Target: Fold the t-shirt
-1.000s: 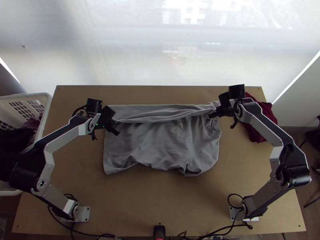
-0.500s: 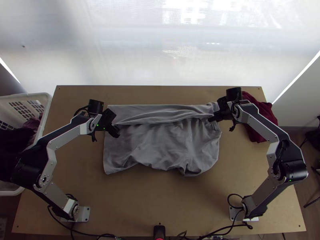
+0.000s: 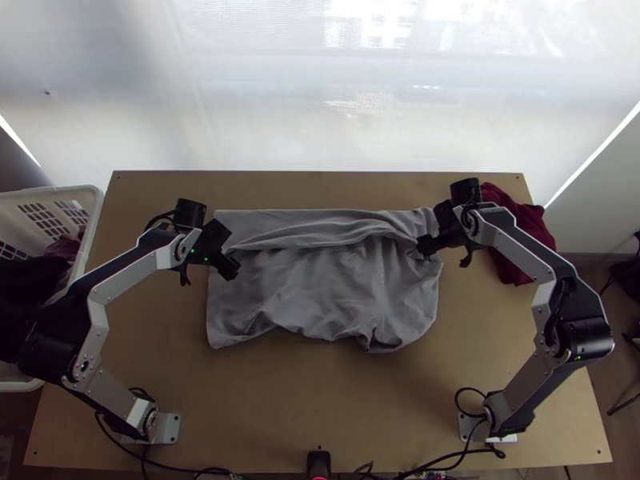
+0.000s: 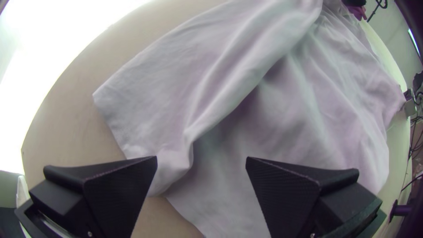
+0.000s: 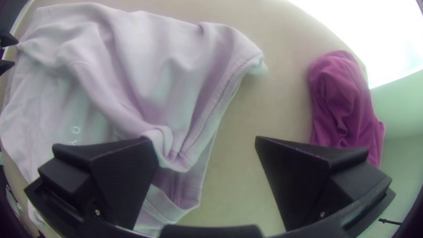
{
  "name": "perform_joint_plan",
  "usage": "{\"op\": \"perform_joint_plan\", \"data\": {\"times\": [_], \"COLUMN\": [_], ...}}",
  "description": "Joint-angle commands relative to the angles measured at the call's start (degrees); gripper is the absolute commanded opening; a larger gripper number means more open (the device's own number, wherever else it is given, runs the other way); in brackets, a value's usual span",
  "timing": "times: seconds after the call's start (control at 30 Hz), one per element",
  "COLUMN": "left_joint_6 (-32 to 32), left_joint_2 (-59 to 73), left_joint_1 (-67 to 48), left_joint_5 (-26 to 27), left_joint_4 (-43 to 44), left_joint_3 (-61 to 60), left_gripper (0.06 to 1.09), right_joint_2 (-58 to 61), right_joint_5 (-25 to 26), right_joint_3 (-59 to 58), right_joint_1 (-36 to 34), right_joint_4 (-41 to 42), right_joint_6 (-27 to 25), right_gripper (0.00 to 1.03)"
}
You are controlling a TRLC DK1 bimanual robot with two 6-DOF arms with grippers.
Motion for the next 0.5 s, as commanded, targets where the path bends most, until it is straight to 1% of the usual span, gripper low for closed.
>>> {"op": "perform_joint_plan", "data": {"times": [0.0, 0.07, 0.13, 0.33, 0.47], "left_joint_6": [-0.4, -2.0, -2.2, -1.4, -0.4], "left_joint_2": [-1.2, -1.5, -1.9, -5.3, -6.7], "left_joint_1": [2.2, 3.6, 4.3, 5.8, 5.6], "left_joint_5": [2.9, 6.2, 7.4, 7.4, 8.2], "left_joint_4": [-7.8, -10.7, -12.8, -14.9, -18.1], "left_joint_3": [4.2, 7.3, 9.4, 9.4, 8.8], "left_gripper": [1.03, 1.03, 1.03, 1.03, 1.03], "right_joint_2": [-1.5, -2.5, -3.9, -12.6, -14.7], "right_joint_5": [0.0, 0.0, -0.1, -0.1, -0.1], "right_joint_3": [0.0, -0.2, -0.2, -1.7, -1.9], "right_joint_1": [-0.2, -0.1, -0.1, 0.3, 1.2], "right_joint_4": [-2.8, -4.3, -6.7, -8.3, -11.3], "right_joint_6": [-0.2, -0.5, -0.5, -0.4, -0.9], "right_gripper": [0.98, 0.98, 0.98, 0.98, 0.98]}}
